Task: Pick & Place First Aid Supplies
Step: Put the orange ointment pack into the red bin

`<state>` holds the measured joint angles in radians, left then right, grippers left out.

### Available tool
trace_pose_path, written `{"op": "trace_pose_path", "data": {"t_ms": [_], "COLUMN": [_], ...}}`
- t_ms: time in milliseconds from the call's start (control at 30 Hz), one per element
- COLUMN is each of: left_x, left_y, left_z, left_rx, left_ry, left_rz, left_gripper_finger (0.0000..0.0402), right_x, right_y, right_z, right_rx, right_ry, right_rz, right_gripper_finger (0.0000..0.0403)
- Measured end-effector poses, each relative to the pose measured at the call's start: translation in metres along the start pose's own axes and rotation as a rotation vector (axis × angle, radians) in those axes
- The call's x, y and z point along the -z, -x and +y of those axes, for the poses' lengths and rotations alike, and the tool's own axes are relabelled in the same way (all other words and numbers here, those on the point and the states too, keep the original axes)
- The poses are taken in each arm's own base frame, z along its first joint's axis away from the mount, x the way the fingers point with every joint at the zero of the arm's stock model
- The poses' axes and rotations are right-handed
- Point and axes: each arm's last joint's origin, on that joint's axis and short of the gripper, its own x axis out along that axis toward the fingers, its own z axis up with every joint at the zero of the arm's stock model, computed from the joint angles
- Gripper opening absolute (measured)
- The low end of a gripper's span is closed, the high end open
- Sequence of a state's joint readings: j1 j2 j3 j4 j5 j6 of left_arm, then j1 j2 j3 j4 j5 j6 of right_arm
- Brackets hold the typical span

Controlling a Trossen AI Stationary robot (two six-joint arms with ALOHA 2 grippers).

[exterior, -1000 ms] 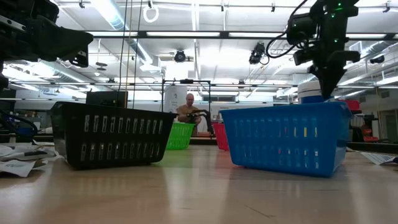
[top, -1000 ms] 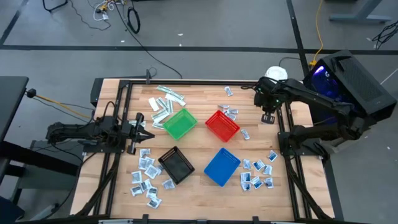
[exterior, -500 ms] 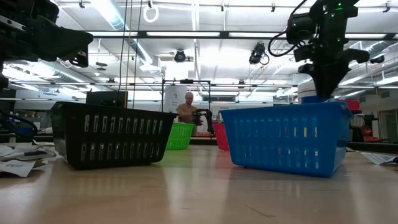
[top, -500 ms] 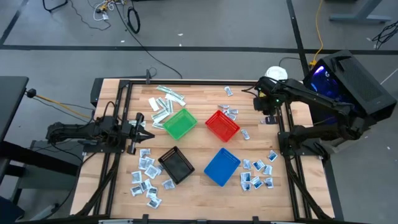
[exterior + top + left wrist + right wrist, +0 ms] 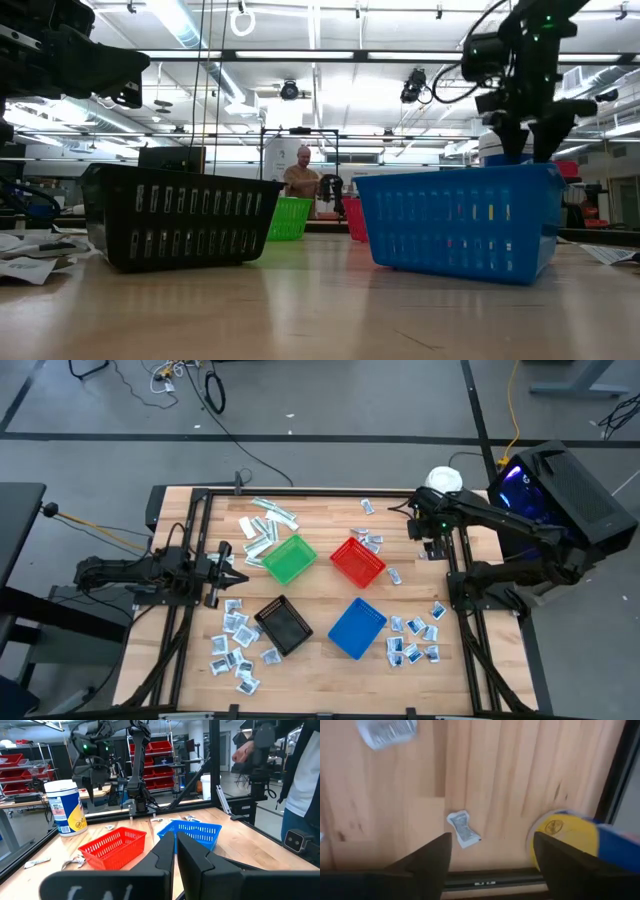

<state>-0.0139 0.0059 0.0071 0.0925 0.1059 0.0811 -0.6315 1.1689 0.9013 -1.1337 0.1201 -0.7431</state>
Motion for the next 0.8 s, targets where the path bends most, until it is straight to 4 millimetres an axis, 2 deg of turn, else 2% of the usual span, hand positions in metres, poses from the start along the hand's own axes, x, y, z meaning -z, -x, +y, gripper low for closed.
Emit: {"op": "trace_pose_path", "data": {"t_ms": [233,433,800], "left_x": [0.0,0.0,0.0], "left_y": [0.0,0.0,0.0], "left_z": [0.0,0.0,0.0], "left_rx": [0.0,0.0,0.0], "left_ry": [0.0,0.0,0.0], "left_rz": [0.001,0.0,0.0], "left_gripper_finger": [0.0025,0.0025,0.0025], "right_x": [0.007,0.01,0.007], "right_y": [-0.028,-0.043,-0.07], "right_z": [0.011,0.016,0.013], "right_rx": [-0.036,-0.072,-0.092], "right_ry": [0.035,0.068,0.067], "right_rz": [0.042,0.071,0.085], "right_gripper_finger": [0.0316,0.0312,0.0306]}}
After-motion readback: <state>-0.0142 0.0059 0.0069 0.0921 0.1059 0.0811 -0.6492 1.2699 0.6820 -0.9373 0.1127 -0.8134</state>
